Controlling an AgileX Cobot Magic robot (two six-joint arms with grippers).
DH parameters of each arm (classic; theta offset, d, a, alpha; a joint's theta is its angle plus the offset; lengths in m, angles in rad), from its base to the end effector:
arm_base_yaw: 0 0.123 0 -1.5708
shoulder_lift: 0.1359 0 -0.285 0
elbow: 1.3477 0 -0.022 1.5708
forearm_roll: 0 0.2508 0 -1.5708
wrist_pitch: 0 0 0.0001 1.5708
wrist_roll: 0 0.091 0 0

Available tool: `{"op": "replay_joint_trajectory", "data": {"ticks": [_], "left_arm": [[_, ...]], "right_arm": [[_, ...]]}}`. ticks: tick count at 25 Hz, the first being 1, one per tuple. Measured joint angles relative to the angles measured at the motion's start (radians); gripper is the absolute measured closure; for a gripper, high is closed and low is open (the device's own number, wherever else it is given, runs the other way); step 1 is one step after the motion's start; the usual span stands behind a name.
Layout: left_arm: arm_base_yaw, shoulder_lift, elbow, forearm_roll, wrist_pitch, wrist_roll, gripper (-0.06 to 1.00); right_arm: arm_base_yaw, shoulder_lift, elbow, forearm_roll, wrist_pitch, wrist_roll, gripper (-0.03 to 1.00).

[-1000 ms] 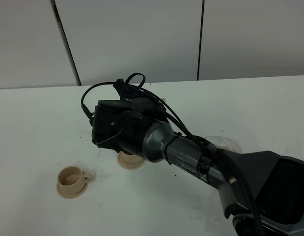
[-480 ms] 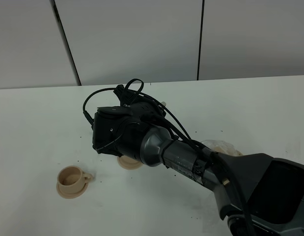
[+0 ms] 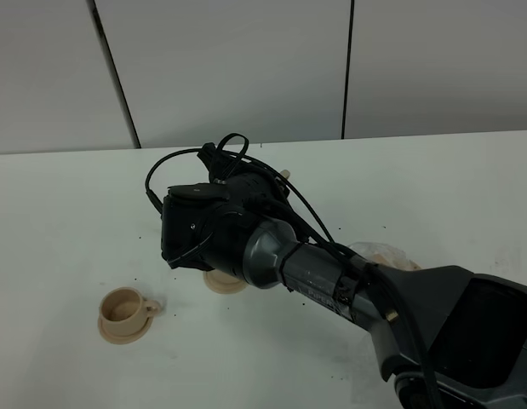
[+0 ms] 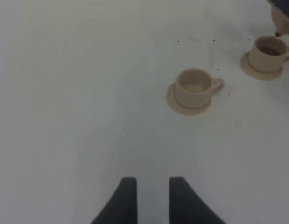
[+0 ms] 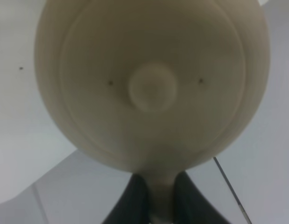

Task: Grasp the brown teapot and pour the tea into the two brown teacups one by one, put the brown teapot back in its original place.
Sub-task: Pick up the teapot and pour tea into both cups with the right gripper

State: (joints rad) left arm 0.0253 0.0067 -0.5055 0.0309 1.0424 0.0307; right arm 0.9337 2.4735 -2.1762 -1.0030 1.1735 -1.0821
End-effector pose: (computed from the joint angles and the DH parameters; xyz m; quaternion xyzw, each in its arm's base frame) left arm -0.0038 0.0023 0.2804 0.0018 0.8486 0.0302 0.5281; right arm 0.3665 0.3762 0.1853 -0.8150 0.3443 -0.4636 0.0477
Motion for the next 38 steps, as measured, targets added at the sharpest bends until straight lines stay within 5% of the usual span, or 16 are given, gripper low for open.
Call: {"op": "replay_joint_trajectory", "data": {"ticks": [38], "left_arm": [[0.000, 0.000, 0.000, 0.000, 0.000, 0.000, 0.70]], "right_arm": [[0.020, 0.000, 0.000, -0.041, 0.029, 0.002, 0.87]]}}
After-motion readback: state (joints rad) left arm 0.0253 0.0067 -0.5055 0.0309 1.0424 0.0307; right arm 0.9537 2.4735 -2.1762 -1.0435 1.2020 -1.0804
